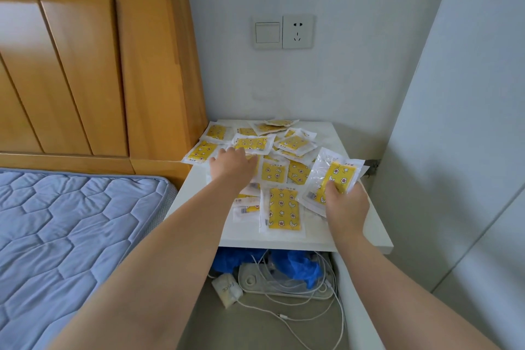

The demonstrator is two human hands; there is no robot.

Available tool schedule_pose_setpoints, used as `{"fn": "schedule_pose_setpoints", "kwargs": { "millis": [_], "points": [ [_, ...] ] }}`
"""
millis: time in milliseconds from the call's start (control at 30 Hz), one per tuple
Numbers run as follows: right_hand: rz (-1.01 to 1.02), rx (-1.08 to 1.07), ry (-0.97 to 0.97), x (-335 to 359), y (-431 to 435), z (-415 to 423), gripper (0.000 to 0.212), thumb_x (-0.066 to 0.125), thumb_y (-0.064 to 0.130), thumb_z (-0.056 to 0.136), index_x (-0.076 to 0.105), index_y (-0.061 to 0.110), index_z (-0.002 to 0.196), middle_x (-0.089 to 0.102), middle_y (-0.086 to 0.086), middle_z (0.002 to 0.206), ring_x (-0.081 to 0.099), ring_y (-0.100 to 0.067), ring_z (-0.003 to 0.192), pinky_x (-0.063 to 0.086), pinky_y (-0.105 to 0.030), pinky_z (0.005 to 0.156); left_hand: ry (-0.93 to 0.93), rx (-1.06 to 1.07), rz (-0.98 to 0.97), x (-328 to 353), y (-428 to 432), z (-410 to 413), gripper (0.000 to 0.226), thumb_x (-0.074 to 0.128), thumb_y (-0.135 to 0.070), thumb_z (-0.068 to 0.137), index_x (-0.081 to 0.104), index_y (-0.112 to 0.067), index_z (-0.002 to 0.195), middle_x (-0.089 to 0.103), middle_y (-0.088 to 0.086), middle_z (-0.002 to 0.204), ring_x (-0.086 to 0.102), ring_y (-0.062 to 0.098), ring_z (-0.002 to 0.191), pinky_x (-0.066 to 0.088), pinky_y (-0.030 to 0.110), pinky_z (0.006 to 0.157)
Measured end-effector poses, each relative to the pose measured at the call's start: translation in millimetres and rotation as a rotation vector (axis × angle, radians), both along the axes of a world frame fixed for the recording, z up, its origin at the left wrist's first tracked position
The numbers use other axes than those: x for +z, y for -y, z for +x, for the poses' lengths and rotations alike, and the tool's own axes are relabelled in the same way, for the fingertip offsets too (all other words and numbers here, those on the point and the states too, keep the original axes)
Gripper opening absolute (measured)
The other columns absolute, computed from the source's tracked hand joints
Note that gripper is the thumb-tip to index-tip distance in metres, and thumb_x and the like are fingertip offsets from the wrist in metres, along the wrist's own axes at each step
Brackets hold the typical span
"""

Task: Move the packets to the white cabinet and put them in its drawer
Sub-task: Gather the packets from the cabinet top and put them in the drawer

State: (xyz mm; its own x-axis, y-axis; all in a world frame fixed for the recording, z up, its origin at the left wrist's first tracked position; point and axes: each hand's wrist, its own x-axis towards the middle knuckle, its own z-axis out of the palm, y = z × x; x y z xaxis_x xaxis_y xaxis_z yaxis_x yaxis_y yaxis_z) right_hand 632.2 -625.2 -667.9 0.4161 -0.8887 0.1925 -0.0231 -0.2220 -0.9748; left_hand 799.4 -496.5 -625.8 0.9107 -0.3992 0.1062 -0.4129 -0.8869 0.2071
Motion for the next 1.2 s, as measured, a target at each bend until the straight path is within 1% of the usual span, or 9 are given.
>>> {"fn": "schedule_pose_setpoints", "kwargs": {
  "millis": [100,300,433,533,633,767,900,1033,1200],
  "points": [
    [-0.006,0.005,0.005,0.0,-0.4,-0.1,0.017,0.057,0.015,0.093,0.062,0.004,0.106,0.064,-0.003,0.093,0.055,0.002,0.069,0.038,-0.002,0.045,-0.176,0.138,0.080,-2.9,4.3,2.7,0.068,0.041,-0.059,0.092,0.037,-0.014,0.143,0.037,0.009,0.146,0.030,0.028,0.137,0.039,0.044,0.103],
    [-0.004,0.009,-0.005,1.1,-1.5,0.3,0.019,0.058,0.018,0.093,0.062,0.006,0.107,0.064,0.000,0.095,0.056,0.003,0.069,0.040,-0.006,0.046,-0.249,0.144,0.019,-0.3,1.1,20.0,0.094,0.067,-0.066,0.073,0.035,-0.011,0.143,0.050,0.011,0.135,0.045,0.030,0.126,0.047,0.040,0.098],
    [-0.005,0.004,-0.006,1.6,-2.2,-0.2,0.018,0.058,0.017,0.093,0.062,0.007,0.107,0.064,0.001,0.094,0.056,0.004,0.069,0.039,-0.005,0.046,-0.322,0.149,-0.196,6.8,-2.6,17.3,0.097,0.080,-0.031,0.075,0.020,-0.011,0.149,0.056,0.008,0.116,0.057,0.024,0.104,0.054,0.031,0.071],
    [-0.006,0.006,-0.005,1.3,-2.3,0.0,0.019,0.058,0.018,0.093,0.062,0.008,0.108,0.065,0.001,0.096,0.057,0.003,0.071,0.040,-0.009,0.052,-0.331,0.178,-0.366,12.9,-9.7,16.0,0.057,0.064,-0.002,0.081,0.043,-0.005,0.135,0.052,0.006,0.084,0.048,0.013,0.064,0.035,0.022,0.045],
    [-0.007,0.005,-0.014,1.4,-1.9,0.0,0.018,0.058,0.018,0.093,0.061,0.009,0.108,0.063,0.003,0.095,0.056,0.005,0.070,0.038,-0.007,0.050,-0.271,0.161,-0.552,16.6,-20.9,12.2,0.035,0.048,0.005,0.083,0.059,0.002,0.115,0.062,0.023,0.103,0.055,0.023,0.071,0.030,0.022,0.044],
    [0.001,-0.008,-0.008,3.4,-2.9,-0.2,0.017,0.058,0.016,0.093,0.062,0.007,0.107,0.064,0.001,0.094,0.056,0.002,0.071,0.038,-0.008,0.051,-0.215,0.171,-0.803,28.3,-25.8,-1.5,0.041,0.050,-0.001,0.088,0.052,-0.006,0.129,0.059,0.009,0.100,0.057,0.025,0.081,0.036,0.025,0.051],
    [0.038,-0.013,0.023,5.3,-3.8,-1.6,0.014,0.057,0.014,0.092,0.064,0.008,0.103,0.066,0.000,0.094,0.057,0.002,0.072,0.039,-0.003,0.047,-0.575,0.234,-1.060,25.5,-16.3,-36.9,0.048,0.064,-0.003,0.085,0.052,-0.012,0.131,0.063,0.007,0.099,0.062,0.025,0.094,0.048,0.032,0.069],
    [0.078,0.021,0.039,10.7,-4.6,-7.0,0.010,0.054,0.011,0.091,0.064,0.012,0.094,0.064,0.004,0.085,0.058,0.000,0.069,0.039,-0.004,0.046,-0.660,0.222,-1.061,5.4,-11.3,-84.3,0.052,0.062,0.000,0.083,0.048,-0.015,0.131,0.055,0.001,0.085,0.062,0.019,0.080,0.052,0.029,0.062],
    [0.304,0.059,0.040,20.3,6.1,-16.6,0.012,0.057,0.012,0.083,0.061,0.020,0.076,0.064,0.003,0.073,0.063,-0.020,0.072,0.051,-0.033,0.066,-0.357,0.158,-0.735,-19.6,-16.7,-121.5,0.058,0.060,-0.011,0.084,0.036,-0.020,0.137,0.057,0.001,0.106,0.059,0.015,0.076,0.041,0.026,0.052]
  ]
}}
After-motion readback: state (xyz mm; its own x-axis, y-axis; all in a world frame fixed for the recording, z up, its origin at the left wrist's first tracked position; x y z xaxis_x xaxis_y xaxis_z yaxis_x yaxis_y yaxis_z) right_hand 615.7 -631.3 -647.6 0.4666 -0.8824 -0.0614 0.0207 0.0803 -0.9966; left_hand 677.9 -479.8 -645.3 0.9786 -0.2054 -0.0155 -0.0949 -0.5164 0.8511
